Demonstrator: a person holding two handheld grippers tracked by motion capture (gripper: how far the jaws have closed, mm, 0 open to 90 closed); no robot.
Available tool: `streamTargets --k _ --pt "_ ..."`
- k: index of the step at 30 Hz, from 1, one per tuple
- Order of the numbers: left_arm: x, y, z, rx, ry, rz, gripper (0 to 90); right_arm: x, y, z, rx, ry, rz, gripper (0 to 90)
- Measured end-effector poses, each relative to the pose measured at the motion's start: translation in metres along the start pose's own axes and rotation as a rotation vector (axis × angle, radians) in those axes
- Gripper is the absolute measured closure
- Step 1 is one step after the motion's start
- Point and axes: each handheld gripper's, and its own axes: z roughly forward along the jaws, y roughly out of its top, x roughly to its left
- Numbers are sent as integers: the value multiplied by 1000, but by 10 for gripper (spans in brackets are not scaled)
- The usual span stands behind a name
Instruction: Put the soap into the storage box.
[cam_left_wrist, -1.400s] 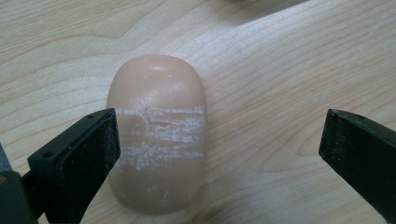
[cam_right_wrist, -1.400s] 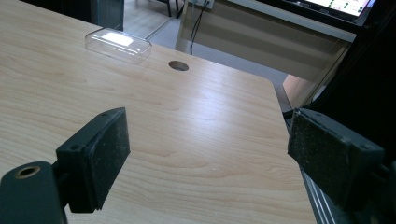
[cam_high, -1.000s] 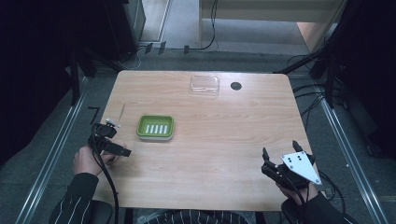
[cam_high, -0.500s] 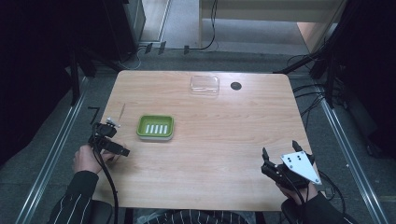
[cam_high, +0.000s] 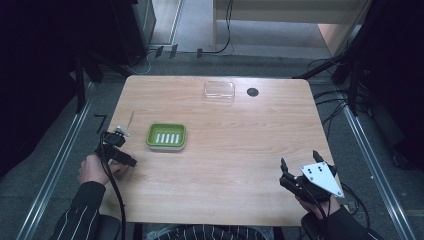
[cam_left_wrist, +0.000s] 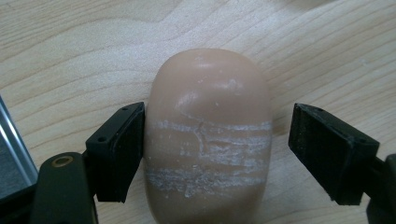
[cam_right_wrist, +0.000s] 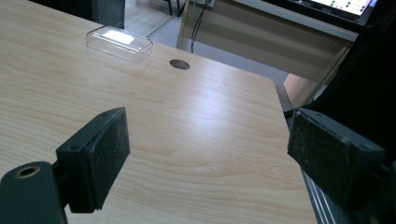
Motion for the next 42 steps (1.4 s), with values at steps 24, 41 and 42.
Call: streamTargets --k 24,41,42 --pt "1 -3 1 9 9 17 333 0 0 -1 -1 -2 7 136" --pt "-7 -3 -18 -37 0 62 334 0 0 0 -5 -3 -1 136" --pt "-8 -3 -19 -45 3 67 334 0 0 0 -4 -2 -1 136"
